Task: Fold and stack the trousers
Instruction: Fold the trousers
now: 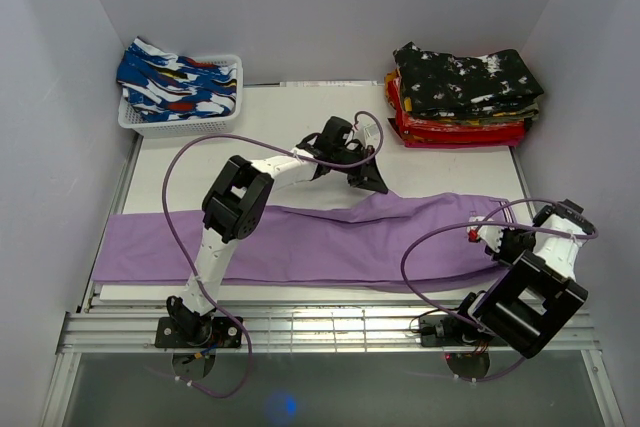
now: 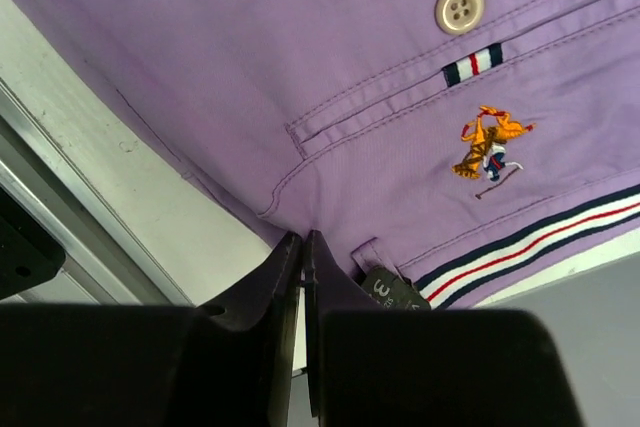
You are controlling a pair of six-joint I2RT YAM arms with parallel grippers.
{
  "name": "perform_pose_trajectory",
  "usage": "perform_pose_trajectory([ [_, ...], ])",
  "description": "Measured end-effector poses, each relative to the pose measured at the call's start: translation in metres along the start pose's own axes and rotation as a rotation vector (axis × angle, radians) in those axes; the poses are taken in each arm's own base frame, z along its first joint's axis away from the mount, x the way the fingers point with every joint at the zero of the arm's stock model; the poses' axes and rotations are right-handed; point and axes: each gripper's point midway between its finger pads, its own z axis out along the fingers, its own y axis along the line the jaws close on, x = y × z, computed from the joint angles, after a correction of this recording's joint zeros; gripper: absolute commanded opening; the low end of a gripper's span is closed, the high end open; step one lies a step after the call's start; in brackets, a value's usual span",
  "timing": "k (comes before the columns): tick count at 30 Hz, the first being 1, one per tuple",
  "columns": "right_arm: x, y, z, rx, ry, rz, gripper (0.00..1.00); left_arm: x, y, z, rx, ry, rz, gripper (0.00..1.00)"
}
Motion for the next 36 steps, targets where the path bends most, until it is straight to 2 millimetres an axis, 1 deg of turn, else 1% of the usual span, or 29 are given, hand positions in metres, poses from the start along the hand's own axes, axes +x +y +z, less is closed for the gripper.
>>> perform_pose_trajectory([
  [6, -0.005, -0.006, -0.018, 0.019, -0.012, 0.010, 0.08, -0.004, 0.004, -0.002, -0.014, -0.011, 0.010, 0.00],
  [11, -0.007, 0.004, -0.024, 0.000, -0.008, 0.033, 0.08, -0.011, 0.004, -0.004, -0.019, -0.027, 0.030, 0.00],
  [13, -0.006, 0.011, -0.021, -0.010, 0.000, 0.037, 0.08, -0.014, 0.005, -0.005, -0.023, -0.033, 0.037, 0.00],
  [19, -0.001, 0.043, 0.001, -0.110, 0.010, 0.064, 0.08, -0.025, 0.015, -0.010, -0.051, -0.053, 0.054, 0.00],
  [21, -0.001, 0.049, 0.004, -0.130, 0.012, 0.070, 0.08, -0.029, 0.019, -0.010, -0.058, -0.061, 0.060, 0.00],
  [25, 0.000, 0.051, 0.008, -0.130, 0.016, 0.069, 0.08, -0.029, 0.031, -0.007, -0.076, -0.057, 0.058, 0.00],
  [28, 0.002, 0.055, 0.014, -0.123, 0.025, 0.065, 0.08, -0.028, 0.037, -0.006, -0.092, -0.054, 0.063, 0.00],
  [30, 0.005, 0.056, 0.020, -0.117, 0.034, 0.061, 0.08, -0.033, 0.039, -0.004, -0.100, -0.059, 0.082, 0.00],
  [34, 0.008, 0.054, 0.023, -0.136, 0.030, 0.069, 0.08, -0.049, 0.043, 0.001, -0.112, -0.077, 0.142, 0.00],
  [35, 0.008, 0.053, 0.023, -0.147, 0.025, 0.076, 0.08, -0.053, 0.044, 0.003, -0.113, -0.082, 0.161, 0.05],
  [36, 0.009, 0.051, 0.023, -0.155, 0.022, 0.085, 0.08, -0.055, 0.047, 0.005, -0.118, -0.083, 0.177, 0.14],
])
